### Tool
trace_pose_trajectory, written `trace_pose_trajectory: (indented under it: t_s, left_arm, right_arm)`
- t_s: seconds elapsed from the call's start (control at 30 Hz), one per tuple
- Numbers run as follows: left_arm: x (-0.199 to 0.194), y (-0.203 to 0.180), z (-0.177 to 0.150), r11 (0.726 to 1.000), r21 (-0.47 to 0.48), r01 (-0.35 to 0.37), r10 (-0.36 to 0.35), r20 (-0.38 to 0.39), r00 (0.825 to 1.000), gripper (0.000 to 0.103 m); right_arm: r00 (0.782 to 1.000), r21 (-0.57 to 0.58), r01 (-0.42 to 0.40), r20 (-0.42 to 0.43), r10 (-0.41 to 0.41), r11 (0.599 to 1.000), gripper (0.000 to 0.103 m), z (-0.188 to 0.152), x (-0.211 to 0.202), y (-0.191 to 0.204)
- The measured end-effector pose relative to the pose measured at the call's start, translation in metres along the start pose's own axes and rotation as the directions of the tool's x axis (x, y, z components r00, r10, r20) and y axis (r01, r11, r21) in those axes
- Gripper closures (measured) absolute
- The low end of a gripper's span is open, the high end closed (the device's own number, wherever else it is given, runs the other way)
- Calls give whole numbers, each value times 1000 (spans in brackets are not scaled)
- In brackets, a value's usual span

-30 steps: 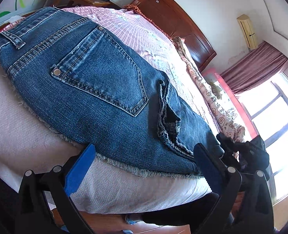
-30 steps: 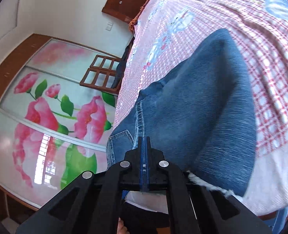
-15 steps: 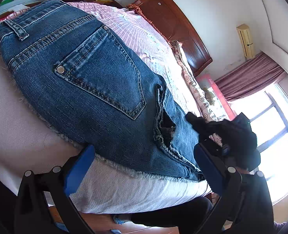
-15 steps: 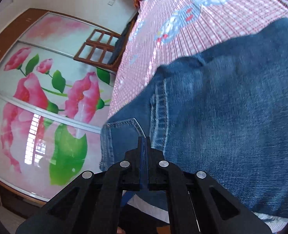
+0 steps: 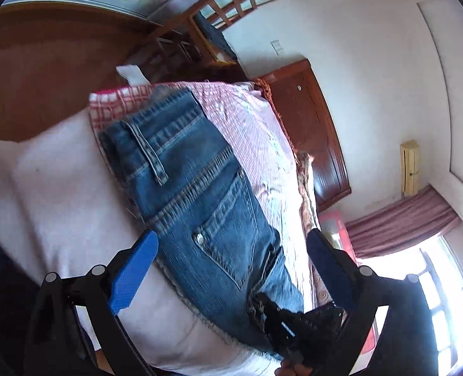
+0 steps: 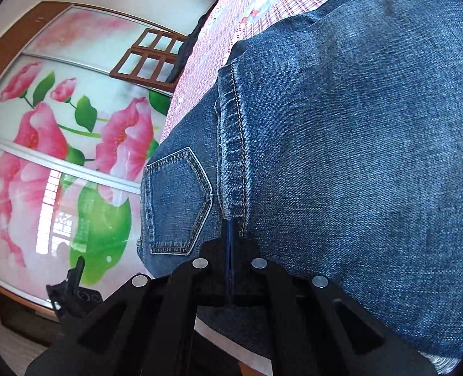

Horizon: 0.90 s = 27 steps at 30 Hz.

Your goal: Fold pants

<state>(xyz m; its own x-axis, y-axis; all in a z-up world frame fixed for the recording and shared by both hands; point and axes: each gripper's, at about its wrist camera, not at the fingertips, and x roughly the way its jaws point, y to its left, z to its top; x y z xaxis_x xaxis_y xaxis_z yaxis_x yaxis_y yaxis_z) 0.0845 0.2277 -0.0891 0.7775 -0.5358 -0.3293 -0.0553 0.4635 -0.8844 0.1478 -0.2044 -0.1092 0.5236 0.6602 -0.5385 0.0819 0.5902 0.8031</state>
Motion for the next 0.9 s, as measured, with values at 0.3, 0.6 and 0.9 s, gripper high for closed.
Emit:
trace_pose_trajectory:
  t_s: [0.3, 0.6, 0.9]
  left_arm:
    - [16, 29, 80, 996, -86, 10, -8, 27, 1000, 18]
    - [51, 45, 84, 997, -42, -63, 59, -92, 994, 18]
    - [59, 36, 94, 991, 12, -131, 130, -258, 957, 23]
  right_arm:
    - [1000, -9, 1, 0, -1, 1000, 103, -2, 0, 3]
    - [1000, -9, 0, 1, 0, 1000, 103, -3, 1, 3]
    - [1000, -8, 0, 7, 0, 1000, 103, -4, 1, 4]
